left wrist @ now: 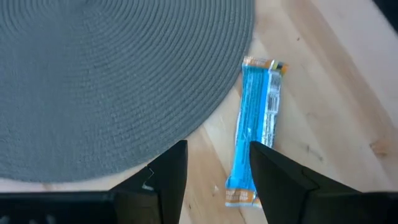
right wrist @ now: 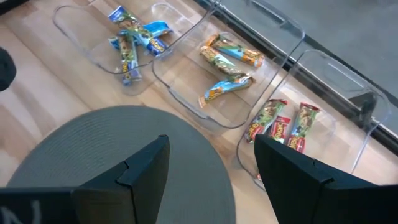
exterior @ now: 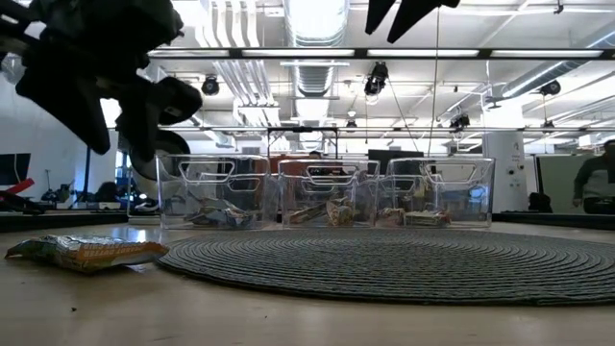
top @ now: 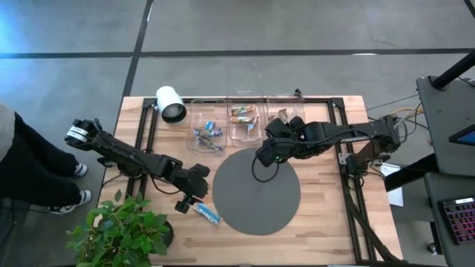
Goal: Pick and place Granola Bars by type
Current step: Put the yellow granola bar into the middle bin
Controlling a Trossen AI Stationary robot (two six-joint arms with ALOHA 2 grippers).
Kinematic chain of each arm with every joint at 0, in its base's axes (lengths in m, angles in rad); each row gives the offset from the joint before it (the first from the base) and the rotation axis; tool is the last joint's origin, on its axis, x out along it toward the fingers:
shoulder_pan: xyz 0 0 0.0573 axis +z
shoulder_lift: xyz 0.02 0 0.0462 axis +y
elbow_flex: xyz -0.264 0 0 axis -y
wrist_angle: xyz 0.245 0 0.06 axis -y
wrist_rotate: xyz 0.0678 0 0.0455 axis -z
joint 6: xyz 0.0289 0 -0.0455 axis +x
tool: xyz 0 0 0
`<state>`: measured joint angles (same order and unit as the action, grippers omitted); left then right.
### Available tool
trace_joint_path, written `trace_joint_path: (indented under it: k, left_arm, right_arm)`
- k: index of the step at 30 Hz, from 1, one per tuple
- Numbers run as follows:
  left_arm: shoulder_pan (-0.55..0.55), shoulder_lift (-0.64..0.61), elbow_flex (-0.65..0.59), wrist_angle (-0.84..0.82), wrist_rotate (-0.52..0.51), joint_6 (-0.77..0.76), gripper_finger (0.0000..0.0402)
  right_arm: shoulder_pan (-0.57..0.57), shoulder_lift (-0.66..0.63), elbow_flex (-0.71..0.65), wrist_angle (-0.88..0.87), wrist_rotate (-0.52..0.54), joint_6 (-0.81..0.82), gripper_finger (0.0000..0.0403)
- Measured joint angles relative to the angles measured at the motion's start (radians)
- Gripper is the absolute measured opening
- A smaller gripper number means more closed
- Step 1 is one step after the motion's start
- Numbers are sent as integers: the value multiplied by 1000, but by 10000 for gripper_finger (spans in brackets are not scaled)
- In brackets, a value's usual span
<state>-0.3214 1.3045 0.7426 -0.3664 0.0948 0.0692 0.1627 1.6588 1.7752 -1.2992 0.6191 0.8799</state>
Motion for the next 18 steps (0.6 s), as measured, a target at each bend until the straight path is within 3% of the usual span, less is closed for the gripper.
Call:
trace_joint_path:
  k: [9,18]
  left_arm:
    - [-58,2,25,0,-18,91,156]
    - [-95,5,24,19,-71,-52,156]
  right_arm:
    - [96,0,0,5,2,61,226]
    - [150,9,-1,5,9,165,226]
